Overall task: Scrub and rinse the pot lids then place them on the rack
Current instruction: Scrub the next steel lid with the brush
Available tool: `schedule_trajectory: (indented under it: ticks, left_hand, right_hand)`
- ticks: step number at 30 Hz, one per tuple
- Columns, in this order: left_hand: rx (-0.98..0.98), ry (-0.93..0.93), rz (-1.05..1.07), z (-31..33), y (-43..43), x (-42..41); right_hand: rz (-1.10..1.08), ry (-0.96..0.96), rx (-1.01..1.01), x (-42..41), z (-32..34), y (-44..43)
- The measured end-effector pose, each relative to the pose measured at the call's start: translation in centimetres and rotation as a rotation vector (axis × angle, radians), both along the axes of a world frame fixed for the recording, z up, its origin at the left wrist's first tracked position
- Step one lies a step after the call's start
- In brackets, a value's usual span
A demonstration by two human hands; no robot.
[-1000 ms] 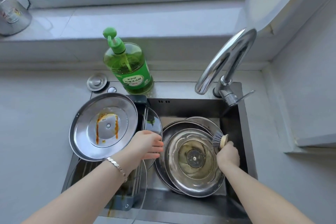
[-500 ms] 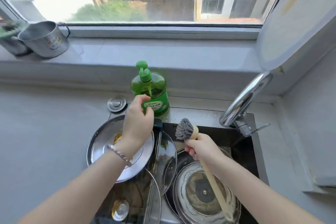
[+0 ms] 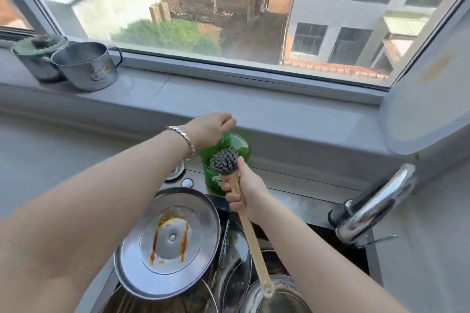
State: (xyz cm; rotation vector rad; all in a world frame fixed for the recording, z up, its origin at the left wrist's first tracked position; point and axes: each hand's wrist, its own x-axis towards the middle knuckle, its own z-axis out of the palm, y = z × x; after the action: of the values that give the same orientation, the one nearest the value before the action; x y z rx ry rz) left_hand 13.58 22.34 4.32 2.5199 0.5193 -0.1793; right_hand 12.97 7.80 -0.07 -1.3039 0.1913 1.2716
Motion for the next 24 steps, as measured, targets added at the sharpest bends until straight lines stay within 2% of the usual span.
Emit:
schedule_trajectory:
  ticks: [8, 12, 17, 24]
  left_hand:
    - [-0.129, -0.088, -0.032, -2.1, 0.7, 0.3]
    - [-0.105, -0.048, -0.054, -3.0, 0.9, 0.2]
    - [-0.077, 0.066, -0.114, -0.4, 1.5, 0.8]
    - [-0.027, 0.02, -0.095, -2.4, 1.4, 0.0]
  right_hand:
    - [0.005, -0.012, -0.017, 1.1, -1.0, 2.3]
    - [0.001, -0.005, -0.019, 1.2, -0.9, 2.2]
    - [-0.015, -0.02, -0.023, 1.6, -0.8, 1.8]
    - [0.011, -0.046, -0.019, 1.2, -1.3, 1.7]
